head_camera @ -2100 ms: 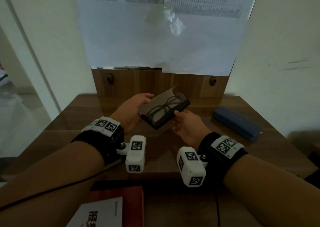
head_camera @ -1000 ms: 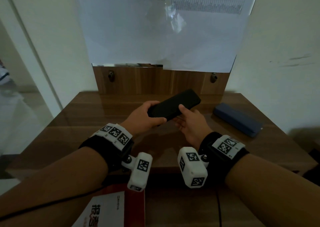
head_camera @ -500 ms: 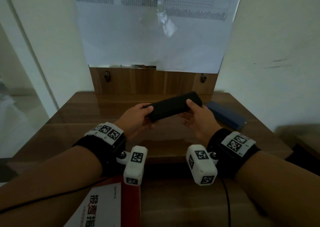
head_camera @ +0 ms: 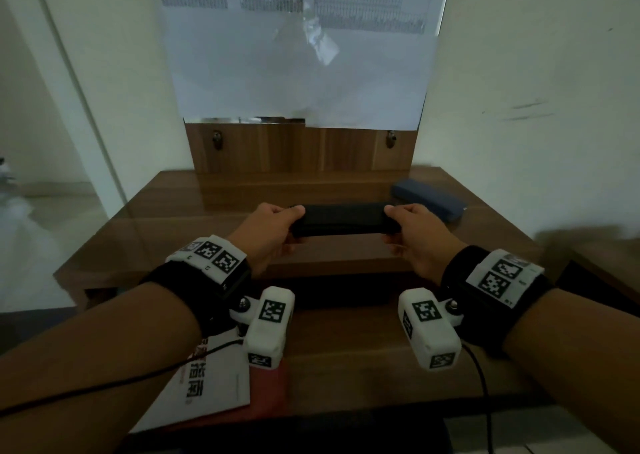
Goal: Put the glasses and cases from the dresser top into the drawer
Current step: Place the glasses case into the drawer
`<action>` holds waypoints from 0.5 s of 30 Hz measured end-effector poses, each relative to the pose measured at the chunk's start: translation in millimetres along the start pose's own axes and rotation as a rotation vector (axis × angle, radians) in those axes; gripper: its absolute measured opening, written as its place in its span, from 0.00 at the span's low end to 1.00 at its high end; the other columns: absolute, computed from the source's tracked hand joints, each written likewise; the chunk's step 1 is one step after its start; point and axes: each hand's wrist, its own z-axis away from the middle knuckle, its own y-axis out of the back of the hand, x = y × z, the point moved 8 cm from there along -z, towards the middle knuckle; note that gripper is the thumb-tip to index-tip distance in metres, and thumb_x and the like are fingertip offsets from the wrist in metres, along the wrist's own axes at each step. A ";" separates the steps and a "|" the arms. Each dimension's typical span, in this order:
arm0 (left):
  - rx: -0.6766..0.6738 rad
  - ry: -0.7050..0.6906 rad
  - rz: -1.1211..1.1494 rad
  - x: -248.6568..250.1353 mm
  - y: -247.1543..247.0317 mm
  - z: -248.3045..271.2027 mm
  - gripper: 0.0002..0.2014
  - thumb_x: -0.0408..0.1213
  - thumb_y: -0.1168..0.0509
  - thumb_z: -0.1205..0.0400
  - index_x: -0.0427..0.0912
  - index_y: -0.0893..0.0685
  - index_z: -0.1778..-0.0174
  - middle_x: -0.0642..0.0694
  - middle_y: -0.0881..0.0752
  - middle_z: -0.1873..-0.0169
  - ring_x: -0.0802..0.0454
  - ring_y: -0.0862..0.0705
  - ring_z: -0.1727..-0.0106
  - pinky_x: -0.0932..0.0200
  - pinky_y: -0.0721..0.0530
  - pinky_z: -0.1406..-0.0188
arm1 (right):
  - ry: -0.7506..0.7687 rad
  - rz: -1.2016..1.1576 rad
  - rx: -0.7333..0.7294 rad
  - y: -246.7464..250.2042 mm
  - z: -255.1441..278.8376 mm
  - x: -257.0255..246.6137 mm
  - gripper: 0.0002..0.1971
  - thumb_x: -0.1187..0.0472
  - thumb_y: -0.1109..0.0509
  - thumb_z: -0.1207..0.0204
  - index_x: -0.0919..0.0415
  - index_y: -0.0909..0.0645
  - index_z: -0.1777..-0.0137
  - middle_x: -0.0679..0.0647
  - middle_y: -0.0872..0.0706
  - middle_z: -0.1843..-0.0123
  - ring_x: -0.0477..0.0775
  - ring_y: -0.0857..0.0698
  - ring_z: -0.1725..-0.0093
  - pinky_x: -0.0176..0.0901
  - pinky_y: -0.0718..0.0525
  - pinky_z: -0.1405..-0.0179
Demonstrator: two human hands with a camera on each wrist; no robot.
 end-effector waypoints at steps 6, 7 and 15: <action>-0.072 0.086 -0.093 -15.4 -11.5 31.8 0.07 0.40 0.39 0.15 0.40 0.23 0.49 0.41 0.16 0.52 0.50 0.15 0.61 0.60 0.21 0.68 | -0.089 0.155 -0.016 24.1 25.8 20.1 0.08 0.55 0.35 0.17 0.58 0.27 0.45 0.58 0.21 0.49 0.53 0.19 0.62 0.41 0.23 0.71; -0.079 0.097 -0.108 -17.5 -12.7 35.8 0.06 0.40 0.38 0.15 0.41 0.24 0.50 0.41 0.16 0.52 0.50 0.14 0.61 0.60 0.21 0.69 | -0.110 0.191 -0.034 27.2 29.3 23.3 0.10 0.55 0.36 0.17 0.59 0.26 0.42 0.58 0.20 0.47 0.54 0.18 0.61 0.41 0.22 0.70; -0.218 0.312 -0.389 -53.5 -21.5 56.0 0.13 0.42 0.37 0.16 0.40 0.23 0.39 0.39 0.14 0.47 0.49 0.12 0.58 0.59 0.17 0.64 | -0.280 0.495 -0.158 41.7 49.5 51.7 0.10 0.56 0.35 0.17 0.61 0.24 0.41 0.60 0.15 0.41 0.55 0.12 0.60 0.43 0.19 0.67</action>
